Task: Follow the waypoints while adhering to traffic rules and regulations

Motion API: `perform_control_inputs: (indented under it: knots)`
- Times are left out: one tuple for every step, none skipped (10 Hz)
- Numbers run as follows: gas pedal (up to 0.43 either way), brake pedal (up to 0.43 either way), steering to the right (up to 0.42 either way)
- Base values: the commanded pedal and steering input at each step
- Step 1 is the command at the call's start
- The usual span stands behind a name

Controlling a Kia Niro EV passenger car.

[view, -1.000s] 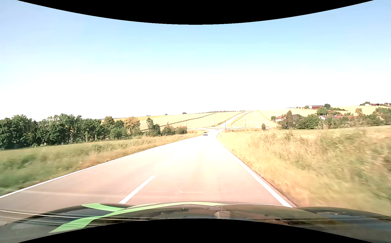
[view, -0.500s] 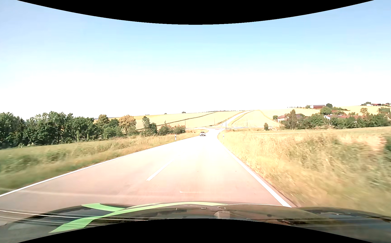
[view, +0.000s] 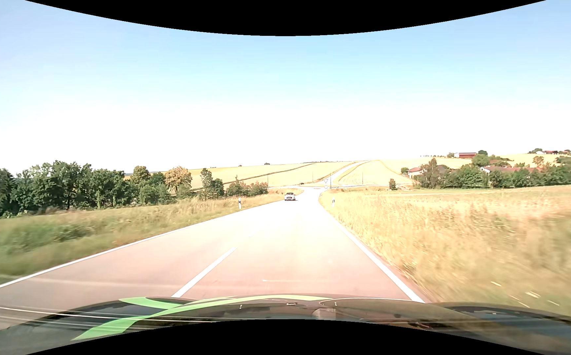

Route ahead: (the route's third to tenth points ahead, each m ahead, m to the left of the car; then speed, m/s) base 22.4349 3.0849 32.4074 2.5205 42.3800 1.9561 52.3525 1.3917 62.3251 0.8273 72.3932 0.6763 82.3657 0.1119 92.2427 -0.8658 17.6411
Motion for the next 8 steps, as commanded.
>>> perform_control_inputs:
  knots:
    - [0.047,0.0,0.0]
    - [0.047,0.0,0.0]
    - [0.059,0.0,0.003]
    - [0.059,0.0,0.004]
    - [0.059,0.0,0.004]
    - [0.059,0.0,0.004]
    - [0.039,0.0,0.004]
    - [0.008,0.0,0.004]
